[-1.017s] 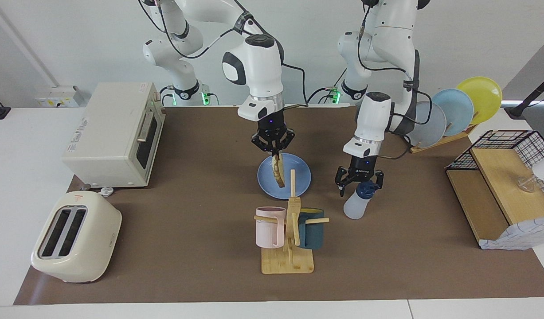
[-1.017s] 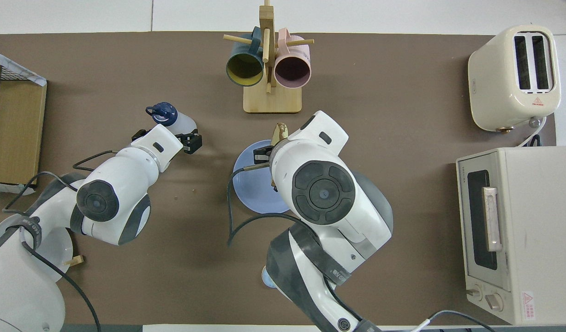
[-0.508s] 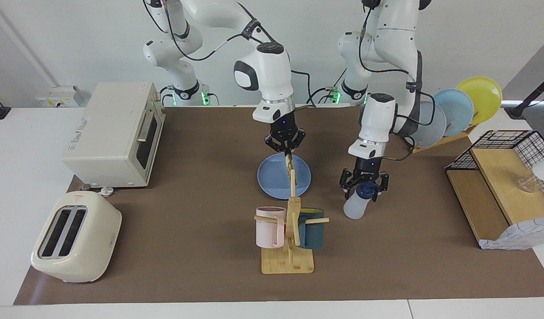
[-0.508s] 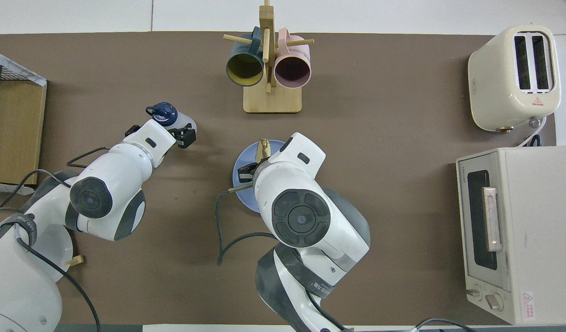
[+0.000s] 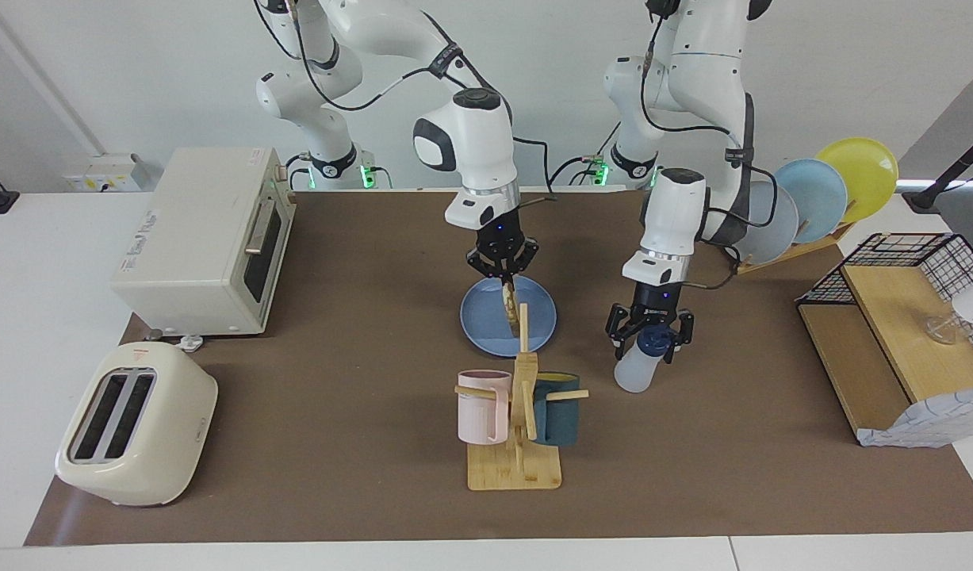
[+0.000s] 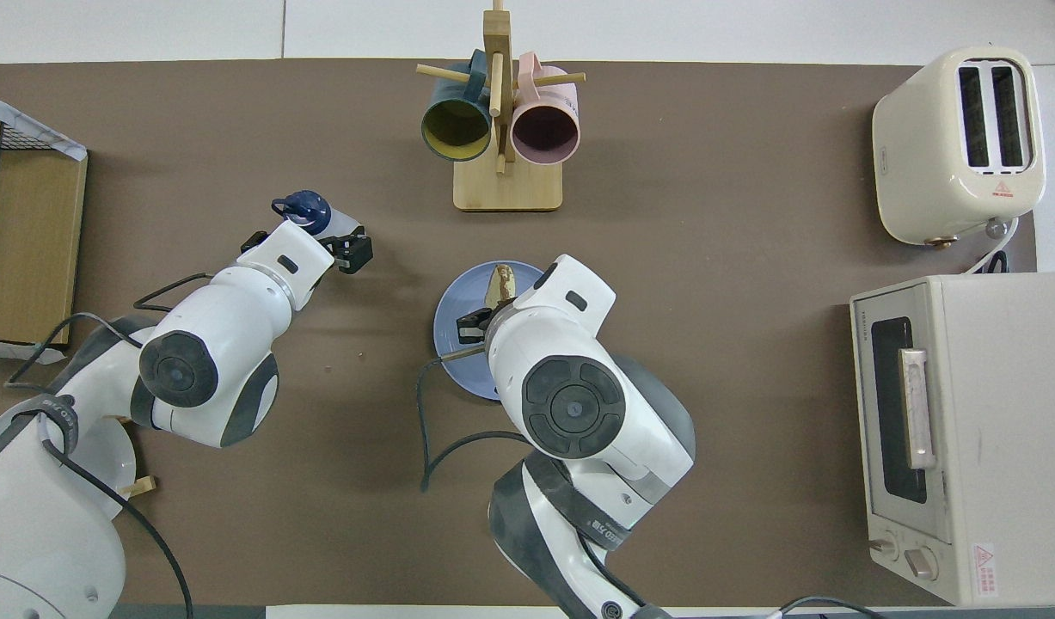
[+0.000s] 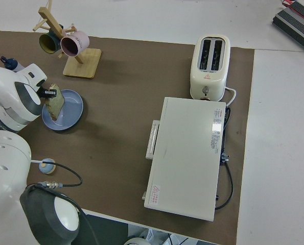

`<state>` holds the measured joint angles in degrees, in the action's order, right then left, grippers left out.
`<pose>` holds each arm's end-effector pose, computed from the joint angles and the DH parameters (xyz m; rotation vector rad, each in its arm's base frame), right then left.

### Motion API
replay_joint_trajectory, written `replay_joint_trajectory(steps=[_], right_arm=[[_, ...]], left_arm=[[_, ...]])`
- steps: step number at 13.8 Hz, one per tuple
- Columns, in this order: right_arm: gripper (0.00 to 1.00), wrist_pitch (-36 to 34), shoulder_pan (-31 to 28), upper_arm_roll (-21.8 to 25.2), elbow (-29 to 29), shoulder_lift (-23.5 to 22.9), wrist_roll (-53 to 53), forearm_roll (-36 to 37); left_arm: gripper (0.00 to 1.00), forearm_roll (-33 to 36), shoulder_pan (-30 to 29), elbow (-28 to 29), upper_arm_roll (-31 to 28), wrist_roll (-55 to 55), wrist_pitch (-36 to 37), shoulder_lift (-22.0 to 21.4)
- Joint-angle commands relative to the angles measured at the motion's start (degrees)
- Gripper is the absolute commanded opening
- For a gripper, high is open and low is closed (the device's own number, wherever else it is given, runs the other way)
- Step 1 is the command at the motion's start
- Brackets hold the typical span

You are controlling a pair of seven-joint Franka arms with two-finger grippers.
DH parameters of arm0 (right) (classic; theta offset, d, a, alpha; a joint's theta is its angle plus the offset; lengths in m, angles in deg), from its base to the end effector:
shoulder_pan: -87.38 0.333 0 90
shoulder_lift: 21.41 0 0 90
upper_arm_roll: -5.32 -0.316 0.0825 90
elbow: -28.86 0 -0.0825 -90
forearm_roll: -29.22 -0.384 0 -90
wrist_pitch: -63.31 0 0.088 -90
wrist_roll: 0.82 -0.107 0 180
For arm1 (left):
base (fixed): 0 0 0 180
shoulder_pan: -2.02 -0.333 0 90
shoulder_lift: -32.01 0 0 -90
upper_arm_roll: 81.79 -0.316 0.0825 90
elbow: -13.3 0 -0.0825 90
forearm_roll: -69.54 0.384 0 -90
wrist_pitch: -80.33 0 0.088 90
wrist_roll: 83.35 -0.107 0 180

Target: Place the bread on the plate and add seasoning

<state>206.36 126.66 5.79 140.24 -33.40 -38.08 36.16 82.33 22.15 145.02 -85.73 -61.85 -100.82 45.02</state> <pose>0.4913 0.3964 0.4115 -2.9576 -0.1654 -0.4876 0.5446 -0.1798 0.3213 2.8640 -0.1991 0.9255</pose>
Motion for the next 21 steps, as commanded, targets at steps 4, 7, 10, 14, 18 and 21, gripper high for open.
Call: replay_joint_trajectory(steps=[4, 7, 10, 14, 18, 21], right_arm=[[0.00, 2.0, -0.5, -0.4, 3.3, 1.9, -0.7, -0.3], [0.00, 2.4, -0.6, -0.4, 5.9, 2.8, -1.0, -0.3], [0.00, 2.8, -1.7, -0.4, 6.9, 3.2, -1.5, -0.3], [0.00, 3.0, -3.1, -0.4, 7.9, 3.5, -1.5, -0.3], [0.11, 3.1, -3.2, -0.3, 8.5, 3.6, -1.6, -0.3], [0.35, 3.1, -3.2, -0.3, 8.2, 3.5, -2.5, -0.3]], left_arm=[[1.00, -0.4, 7.6, 1.8, -6.1, 1.1, -1.5, 0.3], [1.00, -1.4, 16.8, 1.2, -15.3, 2.2, -1.2, 1.0], [1.00, -3.5, 18.4, -1.1, -17.1, 2.7, -1.5, 3.6], [1.00, -6.1, 18.4, -1.4, -17.5, 2.9, -3.8, 4.4], [1.00, -9.9, 19.4, -3.4, -18.4, 3.0, -4.5, 5.9], [1.00, -9.9, 19.4, -3.7, -18.5, 2.9, -4.9, 6.1]])
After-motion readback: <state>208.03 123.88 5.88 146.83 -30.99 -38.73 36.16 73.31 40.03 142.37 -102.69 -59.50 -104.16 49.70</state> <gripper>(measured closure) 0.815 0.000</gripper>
